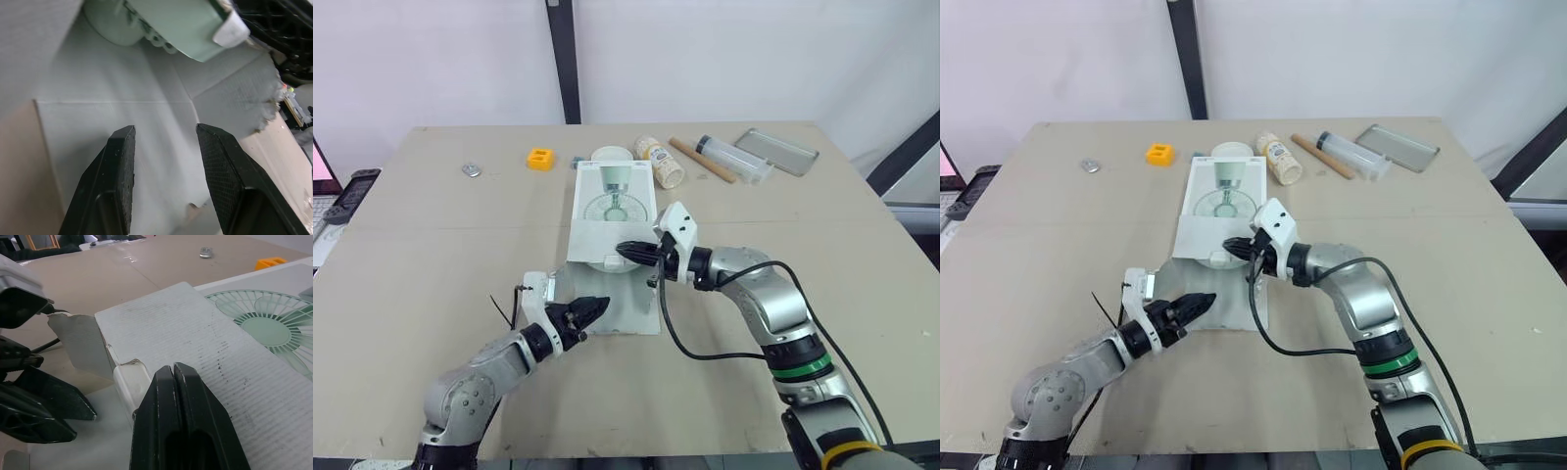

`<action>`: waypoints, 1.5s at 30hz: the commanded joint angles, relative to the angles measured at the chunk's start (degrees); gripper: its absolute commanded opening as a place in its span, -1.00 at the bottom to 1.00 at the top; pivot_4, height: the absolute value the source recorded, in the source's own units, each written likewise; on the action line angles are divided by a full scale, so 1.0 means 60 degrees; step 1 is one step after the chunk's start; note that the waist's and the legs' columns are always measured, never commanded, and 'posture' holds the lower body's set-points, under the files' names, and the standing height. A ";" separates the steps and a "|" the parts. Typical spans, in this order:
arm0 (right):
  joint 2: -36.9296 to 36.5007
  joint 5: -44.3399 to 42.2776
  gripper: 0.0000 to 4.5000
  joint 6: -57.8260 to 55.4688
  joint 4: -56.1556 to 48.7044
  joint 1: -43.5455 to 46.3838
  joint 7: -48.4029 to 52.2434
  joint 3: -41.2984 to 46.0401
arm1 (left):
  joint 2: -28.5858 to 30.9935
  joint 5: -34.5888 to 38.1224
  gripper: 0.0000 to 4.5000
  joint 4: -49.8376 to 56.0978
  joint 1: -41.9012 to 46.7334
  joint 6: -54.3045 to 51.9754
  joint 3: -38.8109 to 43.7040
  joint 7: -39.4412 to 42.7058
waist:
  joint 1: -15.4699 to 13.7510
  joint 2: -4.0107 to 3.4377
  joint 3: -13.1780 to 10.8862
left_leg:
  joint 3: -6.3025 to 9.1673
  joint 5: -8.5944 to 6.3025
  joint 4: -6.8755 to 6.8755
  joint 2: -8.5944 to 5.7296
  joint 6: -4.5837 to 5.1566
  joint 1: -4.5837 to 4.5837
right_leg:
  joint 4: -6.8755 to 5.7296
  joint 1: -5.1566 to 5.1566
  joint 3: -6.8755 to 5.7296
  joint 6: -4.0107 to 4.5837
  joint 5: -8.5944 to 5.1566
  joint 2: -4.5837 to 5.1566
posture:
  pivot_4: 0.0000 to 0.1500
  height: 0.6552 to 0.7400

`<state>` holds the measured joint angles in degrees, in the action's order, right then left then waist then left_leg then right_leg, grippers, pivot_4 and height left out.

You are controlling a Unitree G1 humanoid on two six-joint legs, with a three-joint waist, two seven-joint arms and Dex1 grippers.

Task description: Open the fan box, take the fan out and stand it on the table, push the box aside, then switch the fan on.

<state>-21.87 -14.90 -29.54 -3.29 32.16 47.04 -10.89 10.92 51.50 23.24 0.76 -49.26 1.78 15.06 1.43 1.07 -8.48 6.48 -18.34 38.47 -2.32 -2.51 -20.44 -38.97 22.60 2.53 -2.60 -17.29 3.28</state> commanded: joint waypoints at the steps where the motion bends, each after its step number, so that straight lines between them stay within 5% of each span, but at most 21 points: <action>1: -0.0120 0.0001 -1.00 -0.0011 -0.0193 -0.0076 -0.0003 0.0050 | -0.0319 0.0733 -0.05 0.0939 -0.0321 -0.0148 0.0167 -0.0427 | -0.0005 0.0001 -0.0001 | 0.0001 0.0000 0.0000 -0.0001 0.0001 0.0000 | 0.0000 -0.0001 -0.0001 0.0000 0.0000 0.0001 | 1.00 1.00; 9: -0.0202 0.0036 -1.00 -0.0008 -0.0133 -0.0109 0.0014 0.0004 | -0.1356 0.1523 0.99 0.0999 -0.0850 -0.0101 0.0157 -0.1438 | -0.0013 0.0003 -0.0002 | 0.0000 0.0000 0.0001 -0.0001 0.0001 -0.0002 | 0.0004 -0.0005 -0.0002 0.0000 0.0000 -0.0001 | 1.00 1.00; 45: -0.0426 -0.0101 -1.00 0.0125 0.0232 0.0315 0.0000 0.0453 | -0.2598 0.0829 0.99 -0.2016 0.0641 0.0627 0.0269 -0.1658 | -0.0028 0.0003 -0.0001 | 0.0008 0.0006 0.0008 -0.0006 -0.0006 0.0006 | 0.0011 -0.0029 -0.0011 0.0000 0.0000 -0.0003 | 1.00 1.00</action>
<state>-23.74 -15.11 -29.03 -2.45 32.72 47.42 -10.59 -4.05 56.35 13.26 5.48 -45.24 1.62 5.93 1.26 1.09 -8.48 6.52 -18.29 38.53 -2.35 -2.55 -20.40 -38.90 22.42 2.47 -2.60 -17.29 3.27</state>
